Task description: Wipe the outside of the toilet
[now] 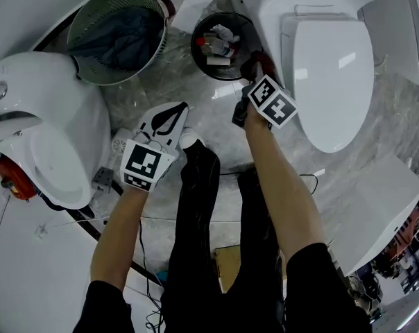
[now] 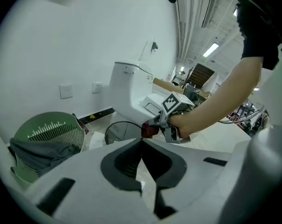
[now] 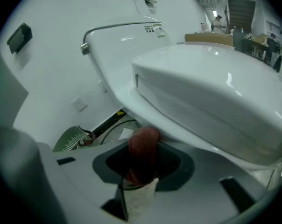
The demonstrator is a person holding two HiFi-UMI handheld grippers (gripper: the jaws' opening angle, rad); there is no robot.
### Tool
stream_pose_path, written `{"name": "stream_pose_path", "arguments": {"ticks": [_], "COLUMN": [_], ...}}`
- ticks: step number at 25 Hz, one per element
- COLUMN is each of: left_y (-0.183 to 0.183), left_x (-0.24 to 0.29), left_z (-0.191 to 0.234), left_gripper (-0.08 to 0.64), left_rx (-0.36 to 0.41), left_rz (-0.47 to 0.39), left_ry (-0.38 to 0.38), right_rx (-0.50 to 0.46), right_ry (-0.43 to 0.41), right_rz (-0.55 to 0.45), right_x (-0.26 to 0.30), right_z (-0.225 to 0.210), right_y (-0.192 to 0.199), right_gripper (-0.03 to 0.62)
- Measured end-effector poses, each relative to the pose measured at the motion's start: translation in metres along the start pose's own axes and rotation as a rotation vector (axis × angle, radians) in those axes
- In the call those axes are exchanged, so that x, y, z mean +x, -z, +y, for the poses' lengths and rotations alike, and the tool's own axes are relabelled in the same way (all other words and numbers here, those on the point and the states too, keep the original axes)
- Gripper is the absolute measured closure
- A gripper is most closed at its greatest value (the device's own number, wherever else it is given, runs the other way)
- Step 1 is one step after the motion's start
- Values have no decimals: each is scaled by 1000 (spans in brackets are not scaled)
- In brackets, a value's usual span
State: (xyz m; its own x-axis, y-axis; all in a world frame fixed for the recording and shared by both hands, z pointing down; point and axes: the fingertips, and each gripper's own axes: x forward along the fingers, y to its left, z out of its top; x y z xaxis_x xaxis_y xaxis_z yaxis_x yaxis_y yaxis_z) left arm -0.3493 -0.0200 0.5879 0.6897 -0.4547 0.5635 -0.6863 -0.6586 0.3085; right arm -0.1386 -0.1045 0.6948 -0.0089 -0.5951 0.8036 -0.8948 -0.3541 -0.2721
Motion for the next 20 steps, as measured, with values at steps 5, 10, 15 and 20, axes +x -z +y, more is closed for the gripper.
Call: {"name": "stream_pose_path", "arguments": {"ticks": [5,10,15,20], "left_y": [1,-4,-9,-10], "left_x": [3,13,23,29], "left_z": [1,-9,-24,-41], "left_gripper": [560,560,560,560], "left_rx": [11,26,44,58], "left_rz": [6,7,8,13], "left_ry": [11,28,43,54], "right_rx": [29,57,55,74], "right_ry": [36,49,51,45], "right_rz": [-4,2,7,25], "right_x": [-3,-13,-28,-42], "right_z": [-12,-33,-54,-76], "right_y": [8,17,30,45], "right_gripper": [471,472,472,472]}}
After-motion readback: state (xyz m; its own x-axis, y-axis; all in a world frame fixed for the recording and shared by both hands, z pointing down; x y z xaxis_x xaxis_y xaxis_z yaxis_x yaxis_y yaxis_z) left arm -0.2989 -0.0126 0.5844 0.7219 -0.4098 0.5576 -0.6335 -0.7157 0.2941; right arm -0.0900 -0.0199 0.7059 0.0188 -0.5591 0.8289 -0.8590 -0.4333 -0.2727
